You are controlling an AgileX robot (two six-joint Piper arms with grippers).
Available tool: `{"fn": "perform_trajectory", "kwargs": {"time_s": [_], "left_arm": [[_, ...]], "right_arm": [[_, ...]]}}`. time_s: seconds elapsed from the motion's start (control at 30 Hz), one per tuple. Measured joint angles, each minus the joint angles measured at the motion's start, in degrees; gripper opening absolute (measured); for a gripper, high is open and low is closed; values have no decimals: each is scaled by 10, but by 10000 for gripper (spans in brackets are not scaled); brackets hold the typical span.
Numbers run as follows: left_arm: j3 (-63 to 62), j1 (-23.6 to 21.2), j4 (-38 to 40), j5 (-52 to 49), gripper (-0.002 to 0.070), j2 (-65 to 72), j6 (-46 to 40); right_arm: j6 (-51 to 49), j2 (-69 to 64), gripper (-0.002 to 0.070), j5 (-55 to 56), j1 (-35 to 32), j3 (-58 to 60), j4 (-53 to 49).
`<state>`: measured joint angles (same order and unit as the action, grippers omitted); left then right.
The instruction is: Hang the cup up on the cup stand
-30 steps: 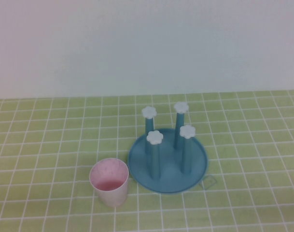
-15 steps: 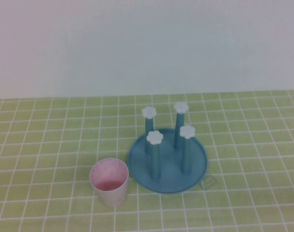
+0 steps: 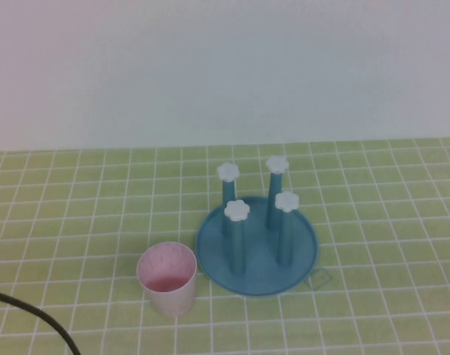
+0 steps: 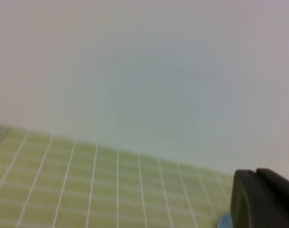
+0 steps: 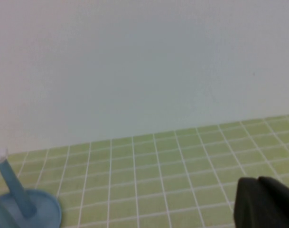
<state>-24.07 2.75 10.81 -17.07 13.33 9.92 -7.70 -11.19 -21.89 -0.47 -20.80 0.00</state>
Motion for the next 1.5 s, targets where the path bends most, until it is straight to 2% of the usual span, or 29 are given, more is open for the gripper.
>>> {"fn": "perform_trajectory", "kwargs": {"time_s": [0.13, 0.2, 0.37, 0.43, 0.6, 0.9, 1.07, 1.27, 1.33, 1.5], "left_arm": [[-88, 0, 9, -153, 9, 83, -59], [-129, 0, 31, -201, 57, 128, -99], [-227, 0, 105, -315, 352, 243, -184], [-257, 0, 123, -344, 410, 287, -219], [-327, 0, 168, -365, 374, 425, -276], [-415, 6, 177, -417, 379, 644, -311], [-443, 67, 105, -432, 378, 720, -288], [-445, 154, -21, -361, 378, 760, -229], [-445, 165, -53, -348, 378, 771, -197], [-445, 168, -50, -309, 378, 800, -193]], "right_arm": [[41, -44, -1, -23, 0, -6, 36], [62, -59, -1, -25, 0, -6, 42], [92, -76, -1, -25, 0, -6, 43], [96, -77, -1, -27, 0, -6, 43], [96, -77, -1, -52, 0, -6, 47], [95, -77, -1, -63, 0, -6, 57], [94, -77, -1, -64, 0, -6, 60], [94, -77, -1, -66, 0, -6, 60], [94, -77, -1, -68, 0, -6, 60], [94, -77, -1, -72, 0, -6, 64]]}}
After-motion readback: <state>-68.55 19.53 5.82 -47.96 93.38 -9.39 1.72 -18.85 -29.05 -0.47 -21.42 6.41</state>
